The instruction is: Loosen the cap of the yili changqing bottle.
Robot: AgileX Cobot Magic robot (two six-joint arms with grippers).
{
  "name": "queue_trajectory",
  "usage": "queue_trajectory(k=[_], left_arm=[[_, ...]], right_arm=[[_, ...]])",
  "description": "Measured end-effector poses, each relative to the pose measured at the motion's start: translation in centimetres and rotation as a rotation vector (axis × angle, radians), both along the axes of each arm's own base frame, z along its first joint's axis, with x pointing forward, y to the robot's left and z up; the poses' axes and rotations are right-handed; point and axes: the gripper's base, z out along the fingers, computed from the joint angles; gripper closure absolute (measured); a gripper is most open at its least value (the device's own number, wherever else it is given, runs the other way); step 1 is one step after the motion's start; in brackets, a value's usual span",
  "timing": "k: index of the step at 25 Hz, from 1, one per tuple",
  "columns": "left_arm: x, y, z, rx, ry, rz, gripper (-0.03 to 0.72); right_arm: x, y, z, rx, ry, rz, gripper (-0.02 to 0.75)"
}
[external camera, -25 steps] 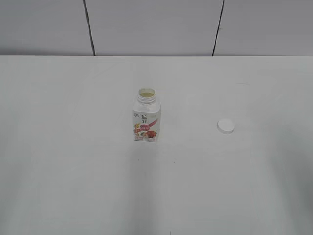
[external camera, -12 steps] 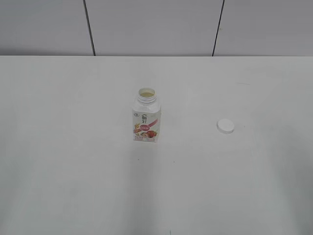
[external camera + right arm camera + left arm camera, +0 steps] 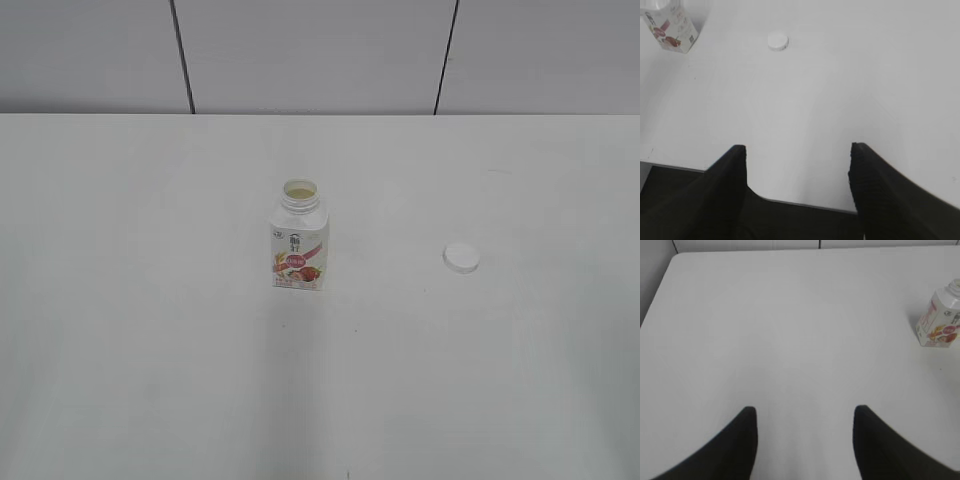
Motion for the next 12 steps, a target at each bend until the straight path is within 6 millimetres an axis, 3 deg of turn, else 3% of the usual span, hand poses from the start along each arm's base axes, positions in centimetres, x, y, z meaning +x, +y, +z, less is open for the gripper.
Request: queue_trajectory(k=[7, 12], left_arm=[[-0.8, 0.0, 0.0, 0.002, -0.051, -0.001, 0.300], [-0.8, 0.0, -0.1, 0.002, -0.051, -0.001, 0.300]], right_arm=[[-1.9, -0.3, 0.0, 0.017, -0.123, 0.000, 0.227], [-2.1, -0.3, 0.0, 0.018, -0.136, 0.000, 0.227]])
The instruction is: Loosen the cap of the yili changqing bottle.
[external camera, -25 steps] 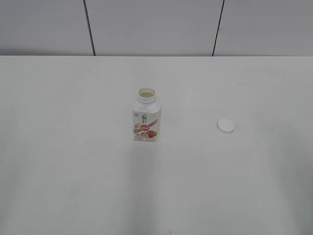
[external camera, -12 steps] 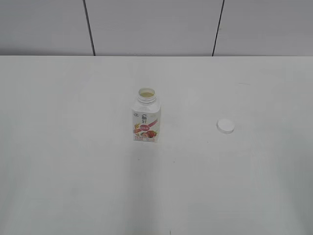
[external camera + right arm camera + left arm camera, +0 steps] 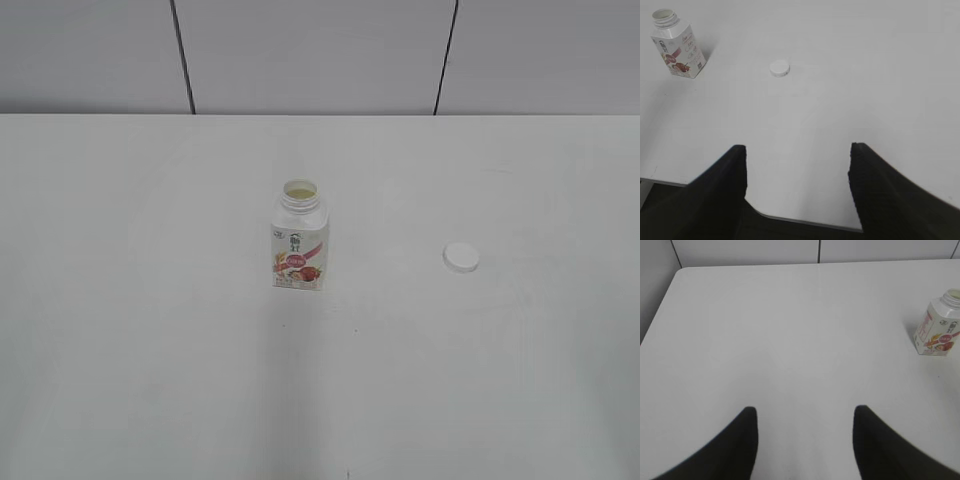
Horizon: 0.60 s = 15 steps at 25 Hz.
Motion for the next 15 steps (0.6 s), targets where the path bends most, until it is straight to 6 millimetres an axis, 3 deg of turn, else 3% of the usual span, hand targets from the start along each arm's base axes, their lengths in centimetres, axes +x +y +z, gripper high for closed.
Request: queue_trajectory(k=[15], left_arm=[[0.00, 0.00, 0.00, 0.000, 0.000, 0.000, 0.367]], right_arm=[[0.00, 0.00, 0.00, 0.000, 0.000, 0.000, 0.227]])
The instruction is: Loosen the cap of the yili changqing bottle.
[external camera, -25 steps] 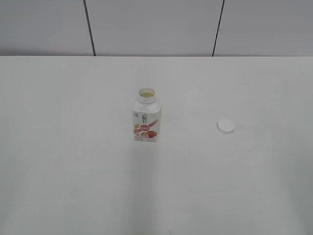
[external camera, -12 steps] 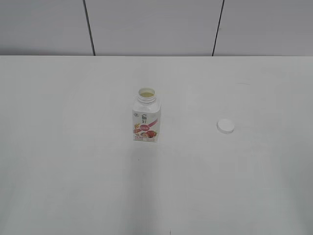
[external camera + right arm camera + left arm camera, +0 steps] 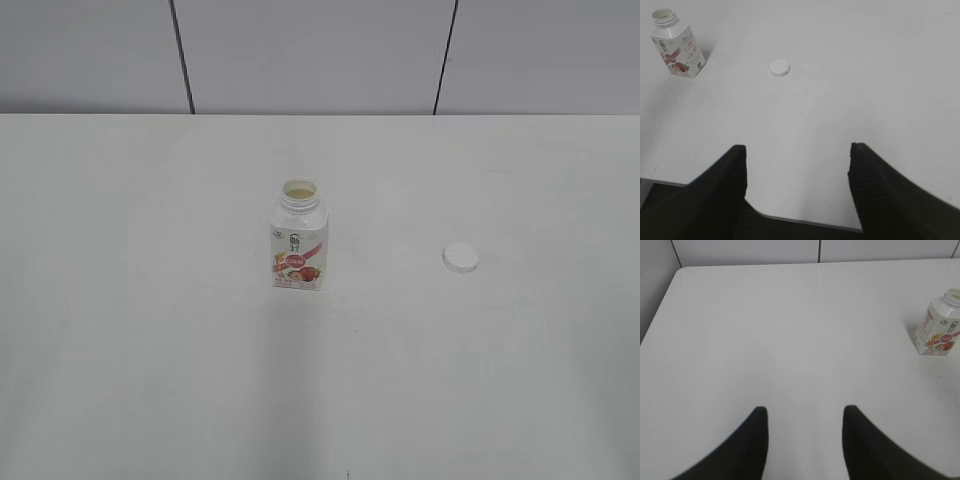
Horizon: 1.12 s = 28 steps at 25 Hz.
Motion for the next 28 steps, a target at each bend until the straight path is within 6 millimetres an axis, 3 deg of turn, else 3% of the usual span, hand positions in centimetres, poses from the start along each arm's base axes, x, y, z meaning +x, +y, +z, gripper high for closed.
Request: queue_trajectory(k=[12, 28], left_arm=[[0.00, 0.01, 0.00, 0.001, 0.000, 0.001, 0.382], [0.00, 0.03, 0.00, 0.003, 0.000, 0.002, 0.386]], right_arm=[[0.09, 0.10, 0.01, 0.000, -0.001, -0.097, 0.227], [0.10, 0.11, 0.01, 0.000, -0.001, -0.101, 0.227]])
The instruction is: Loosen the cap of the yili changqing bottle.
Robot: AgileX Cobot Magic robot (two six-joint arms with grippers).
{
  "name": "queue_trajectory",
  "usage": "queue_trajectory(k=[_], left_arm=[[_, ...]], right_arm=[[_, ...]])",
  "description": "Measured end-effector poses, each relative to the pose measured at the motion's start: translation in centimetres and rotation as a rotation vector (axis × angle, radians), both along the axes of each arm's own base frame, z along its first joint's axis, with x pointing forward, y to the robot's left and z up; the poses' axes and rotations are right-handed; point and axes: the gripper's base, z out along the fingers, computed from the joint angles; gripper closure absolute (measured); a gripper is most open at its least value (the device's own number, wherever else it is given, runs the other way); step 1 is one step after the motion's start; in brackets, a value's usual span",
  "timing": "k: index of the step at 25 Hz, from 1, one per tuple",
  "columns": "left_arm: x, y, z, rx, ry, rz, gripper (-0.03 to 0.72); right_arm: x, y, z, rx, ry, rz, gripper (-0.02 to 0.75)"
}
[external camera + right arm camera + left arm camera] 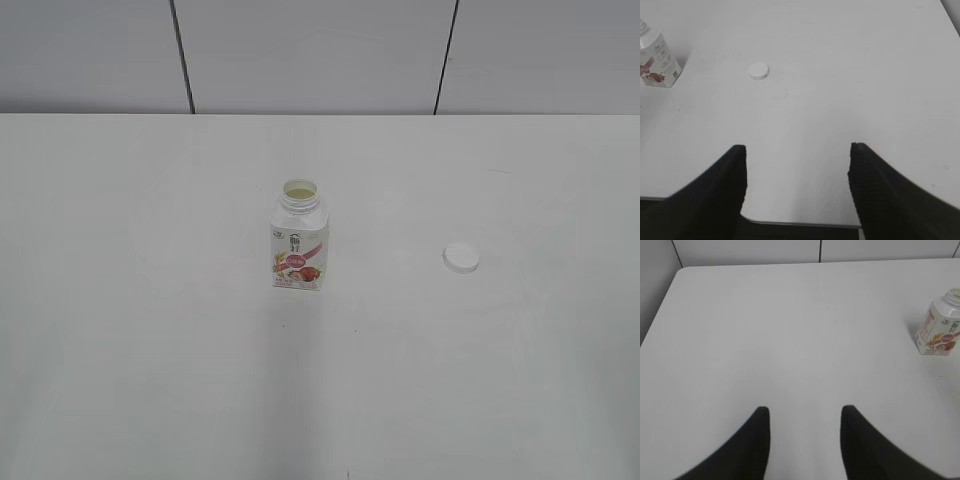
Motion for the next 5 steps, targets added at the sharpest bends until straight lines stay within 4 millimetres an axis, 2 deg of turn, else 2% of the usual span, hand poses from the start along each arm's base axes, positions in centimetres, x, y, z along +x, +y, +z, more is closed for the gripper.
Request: queue_trajectory(k=[5], left_arm=[[0.00, 0.00, 0.00, 0.000, 0.000, 0.000, 0.379]], right_arm=[[0.00, 0.00, 0.00, 0.000, 0.000, 0.000, 0.227]])
